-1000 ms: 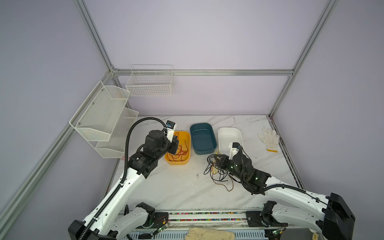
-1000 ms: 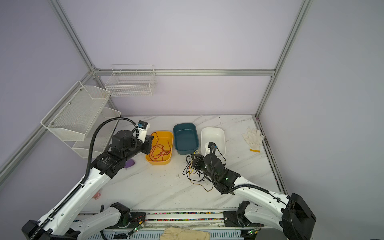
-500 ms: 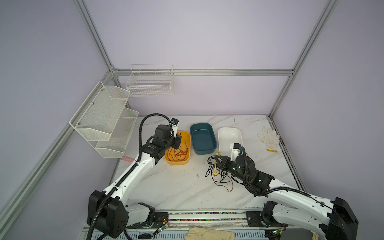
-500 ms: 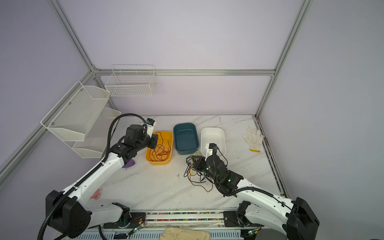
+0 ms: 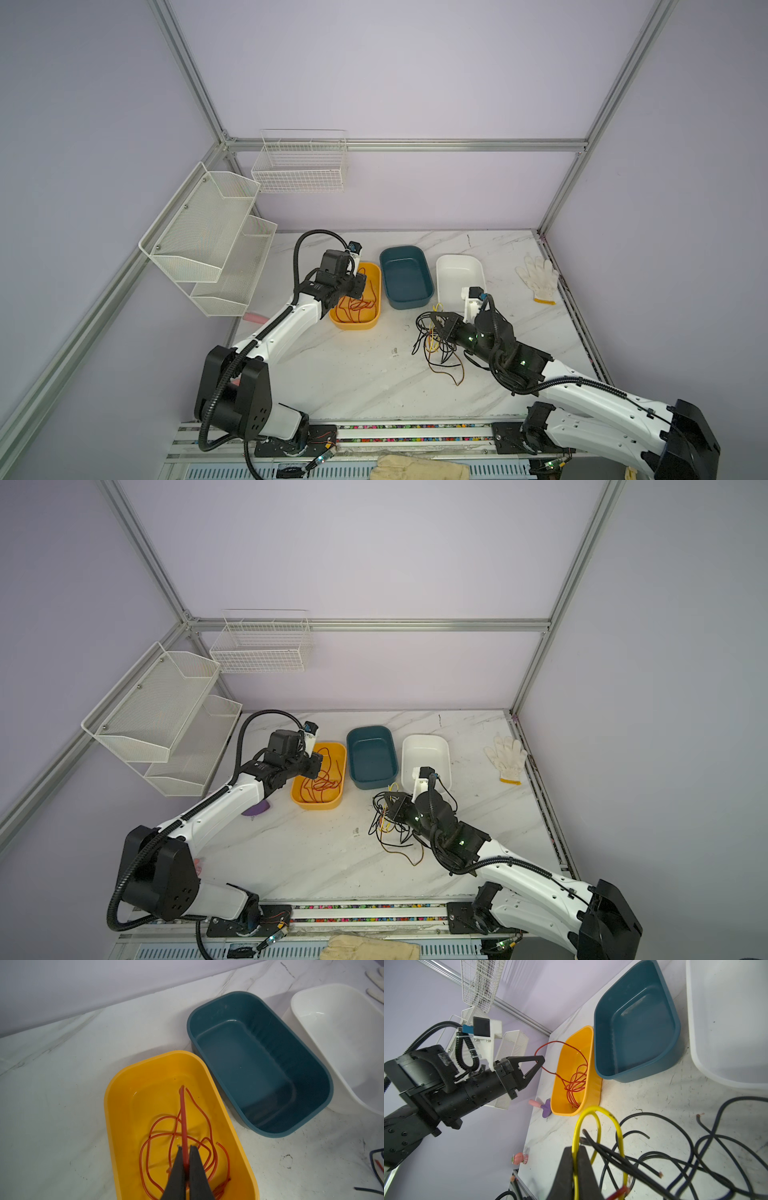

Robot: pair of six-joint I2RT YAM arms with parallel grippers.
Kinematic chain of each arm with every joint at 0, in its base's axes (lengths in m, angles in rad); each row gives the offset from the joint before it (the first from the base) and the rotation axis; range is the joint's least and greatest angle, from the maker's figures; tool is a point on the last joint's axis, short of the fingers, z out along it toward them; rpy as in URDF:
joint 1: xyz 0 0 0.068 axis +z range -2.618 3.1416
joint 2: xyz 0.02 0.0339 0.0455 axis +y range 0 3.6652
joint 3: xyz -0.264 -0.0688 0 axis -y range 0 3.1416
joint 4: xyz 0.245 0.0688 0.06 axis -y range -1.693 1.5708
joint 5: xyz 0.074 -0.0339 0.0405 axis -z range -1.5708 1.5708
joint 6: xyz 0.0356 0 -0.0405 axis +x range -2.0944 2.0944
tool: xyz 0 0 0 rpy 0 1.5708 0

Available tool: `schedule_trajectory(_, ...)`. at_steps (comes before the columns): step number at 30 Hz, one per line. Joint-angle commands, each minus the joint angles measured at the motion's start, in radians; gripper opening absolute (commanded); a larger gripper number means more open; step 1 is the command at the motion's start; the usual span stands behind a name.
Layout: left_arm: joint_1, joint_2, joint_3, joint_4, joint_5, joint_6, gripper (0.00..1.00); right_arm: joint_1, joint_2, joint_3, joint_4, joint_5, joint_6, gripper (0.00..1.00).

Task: Untangle the cables
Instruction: 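Carry the red wire with the left gripper over the yellow tub and release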

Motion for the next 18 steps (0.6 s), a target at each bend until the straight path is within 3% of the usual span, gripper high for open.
schedule_trajectory(1,0.015,0.026,0.065,0.01,0.02,-0.006,0.0,0.001,-0.011,-0.007,0.0,-0.011,-0.007,0.0)
schedule_trajectory(18,0.065,0.192,0.162,-0.108,0.007,-0.044,0.13,0.001,-0.004,-0.027,0.019,-0.018,0.006,0.0)
